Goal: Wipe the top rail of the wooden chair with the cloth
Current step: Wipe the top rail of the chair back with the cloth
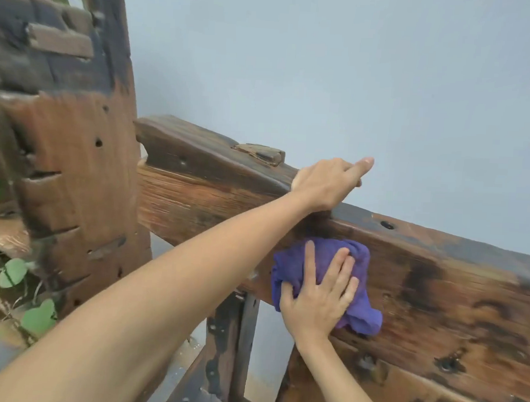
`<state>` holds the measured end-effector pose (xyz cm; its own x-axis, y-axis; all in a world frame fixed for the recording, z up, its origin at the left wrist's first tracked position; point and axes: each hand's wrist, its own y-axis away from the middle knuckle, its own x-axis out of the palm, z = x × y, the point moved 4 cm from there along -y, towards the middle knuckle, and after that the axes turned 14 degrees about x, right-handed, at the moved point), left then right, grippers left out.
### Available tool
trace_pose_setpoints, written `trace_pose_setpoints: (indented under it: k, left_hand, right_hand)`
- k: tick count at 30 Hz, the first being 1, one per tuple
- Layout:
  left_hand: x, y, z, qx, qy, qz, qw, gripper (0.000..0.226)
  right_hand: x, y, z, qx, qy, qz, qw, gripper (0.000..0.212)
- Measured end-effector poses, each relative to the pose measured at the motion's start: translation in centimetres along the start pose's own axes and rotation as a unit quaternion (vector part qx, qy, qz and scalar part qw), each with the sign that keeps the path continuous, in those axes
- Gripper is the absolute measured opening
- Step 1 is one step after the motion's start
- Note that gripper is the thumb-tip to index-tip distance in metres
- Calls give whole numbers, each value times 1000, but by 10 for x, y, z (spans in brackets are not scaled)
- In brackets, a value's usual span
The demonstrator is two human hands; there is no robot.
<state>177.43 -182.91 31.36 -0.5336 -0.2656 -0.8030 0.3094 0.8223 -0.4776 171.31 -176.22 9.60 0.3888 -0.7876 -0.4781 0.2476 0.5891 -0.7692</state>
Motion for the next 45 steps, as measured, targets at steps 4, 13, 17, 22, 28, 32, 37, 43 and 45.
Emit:
trace_pose_setpoints:
  k: [4, 13, 17, 22, 28, 32, 37, 43, 45]
  left_hand:
    - [-55, 37, 54, 137, -167, -7, 976, 69]
    - [-183, 82, 234, -3, -61, 21, 998, 70]
    - [-195, 78, 236, -32, 55, 55, 996, 77]
    - [-192, 85, 234, -3, -95, 29, 995, 67]
    - [-186, 85, 234, 15, -205, -75, 976, 56]
    - [-176, 93, 224, 66, -286, -156, 943, 59]
    - [-169, 98, 205, 9, -334, -199, 921, 61]
    - [-158, 99, 173, -46, -389, -167, 905, 77]
    - [-132, 100, 142, -21, -394, -165, 904, 74]
  right_hand:
    - [28, 0, 44, -118, 45, 0, 992, 90]
    - [72, -31, 237, -214, -12, 4, 977, 82]
    - [112, -29, 336, -346, 37, 103, 932, 78]
    - [142, 4, 356, -465, 236, 119, 845, 76]
    - [137, 10, 287, -527, 128, 205, 815, 70]
    - [100, -9, 228, -518, 93, 196, 828, 66]
    - [35, -47, 146, -486, 74, 124, 862, 63]
    - [-36, -90, 26, -444, 108, 51, 888, 60]
    - [-56, -96, -10, -442, 123, 37, 888, 60]
